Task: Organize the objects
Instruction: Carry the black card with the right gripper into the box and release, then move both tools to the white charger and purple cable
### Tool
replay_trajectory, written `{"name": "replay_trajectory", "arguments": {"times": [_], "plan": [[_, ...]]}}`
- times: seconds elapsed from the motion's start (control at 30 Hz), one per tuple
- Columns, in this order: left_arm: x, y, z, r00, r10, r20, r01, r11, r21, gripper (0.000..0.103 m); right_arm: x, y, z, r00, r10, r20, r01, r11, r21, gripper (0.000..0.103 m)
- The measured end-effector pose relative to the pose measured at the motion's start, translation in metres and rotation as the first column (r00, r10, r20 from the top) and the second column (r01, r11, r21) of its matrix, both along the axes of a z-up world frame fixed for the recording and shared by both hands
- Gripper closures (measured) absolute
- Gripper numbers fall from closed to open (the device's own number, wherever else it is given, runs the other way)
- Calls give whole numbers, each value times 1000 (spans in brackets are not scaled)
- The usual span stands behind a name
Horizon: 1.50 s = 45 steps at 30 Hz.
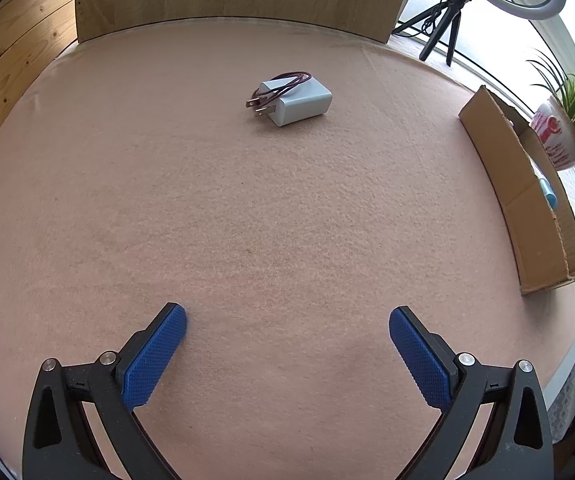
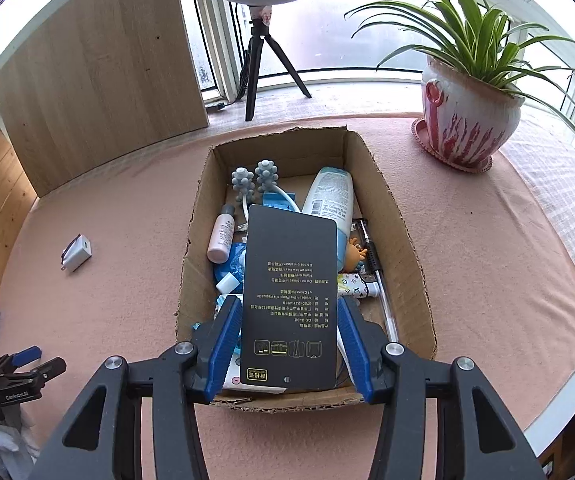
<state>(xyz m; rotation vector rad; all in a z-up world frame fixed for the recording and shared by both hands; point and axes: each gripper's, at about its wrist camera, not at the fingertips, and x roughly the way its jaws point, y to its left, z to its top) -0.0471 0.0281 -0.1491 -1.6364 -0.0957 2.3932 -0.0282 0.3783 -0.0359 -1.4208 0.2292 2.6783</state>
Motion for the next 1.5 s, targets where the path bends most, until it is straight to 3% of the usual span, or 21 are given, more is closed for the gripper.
{"name": "replay_trajectory", "arguments": {"times": [0.2,0.27,0.57,0.87,1.17,1.4,1.5], "plan": [[-5,1,-2,1000,-9,1,9,1000,-3,1,1,6,2,1000,-14,-6,14,1000,0,54],[-5,1,0,1000,-11,0,11,1000,-4,1,0,9,3,1000,-29,-4,28,1000,-5,38],[-7,11,-2,1000,-11,-9,11,1000,-10,1,5,17,10,998,-53,-43,49,996,-76,36],[-18,3,-1,1000,4,-14,-4,999,-33,1,10,0,17,997,-16,-77,5,989,-147,36],[-21,-15,6,998,39,-41,-40,999,-35,1,-27,-69,27,975,206,-83,-218,962,-165,36],[-26,-40,27,996,47,-82,-49,999,-24,1,-88,-133,15,935,354,-28,-350,903,-247,36],[-47,-46,40,992,40,-116,-40,999,0,1,-113,-158,4,920,391,-1,-374,879,-296,37]]}}
